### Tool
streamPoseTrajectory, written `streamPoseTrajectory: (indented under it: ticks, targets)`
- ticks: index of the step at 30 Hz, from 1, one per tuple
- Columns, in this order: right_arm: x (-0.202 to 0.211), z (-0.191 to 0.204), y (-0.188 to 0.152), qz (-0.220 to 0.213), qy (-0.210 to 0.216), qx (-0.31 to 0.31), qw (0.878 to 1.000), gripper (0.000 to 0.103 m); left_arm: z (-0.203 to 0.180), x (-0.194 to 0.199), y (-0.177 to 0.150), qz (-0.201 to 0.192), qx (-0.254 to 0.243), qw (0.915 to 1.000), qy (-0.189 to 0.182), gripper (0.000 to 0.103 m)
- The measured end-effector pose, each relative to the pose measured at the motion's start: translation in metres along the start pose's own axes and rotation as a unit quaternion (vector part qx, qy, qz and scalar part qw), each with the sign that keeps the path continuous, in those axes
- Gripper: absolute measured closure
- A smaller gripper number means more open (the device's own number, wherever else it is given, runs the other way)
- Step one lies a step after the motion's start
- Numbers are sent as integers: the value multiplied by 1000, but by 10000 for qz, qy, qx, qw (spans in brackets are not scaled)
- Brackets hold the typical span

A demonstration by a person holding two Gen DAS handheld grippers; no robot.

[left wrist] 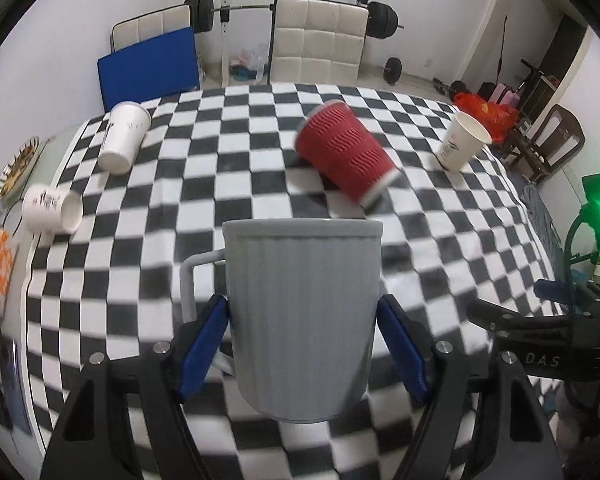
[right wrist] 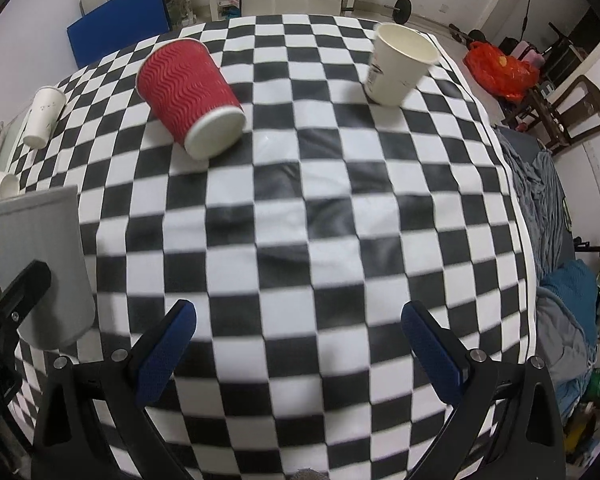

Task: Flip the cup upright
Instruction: 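Lift the grey mug with the left tool and carry it back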

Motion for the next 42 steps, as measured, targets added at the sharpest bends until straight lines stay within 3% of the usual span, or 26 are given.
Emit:
streamPoseTrajectory:
  ticks: [8,16,26,42]
  targets:
    - [16,-43,-61,46,66,-240,9997,0,-44,29,-54,419,290,9987,-83,29]
    - [8,-87,-106,248,-43,-532,9983,0,-81,-1,-84,966,668,9929,-196,29]
    - [-1,-116,-122,314,-286,-792,9960,0,-101,-48,-79,1175,721,9904,-25,29]
    - [-12,-131,-125,457,-296,-1126,9921,0,-102,-55,-65,1300,668,9892,80,26]
Point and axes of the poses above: each gripper's, at about its wrist camera, not at the fingertips, and x roughly against the way its jaws point, z to its left, y to its top, the point moved 8 cm from there along -x, roughly the way its jaws point, and after that the axes turned 5 degrees about x, right-handed, at the moved point
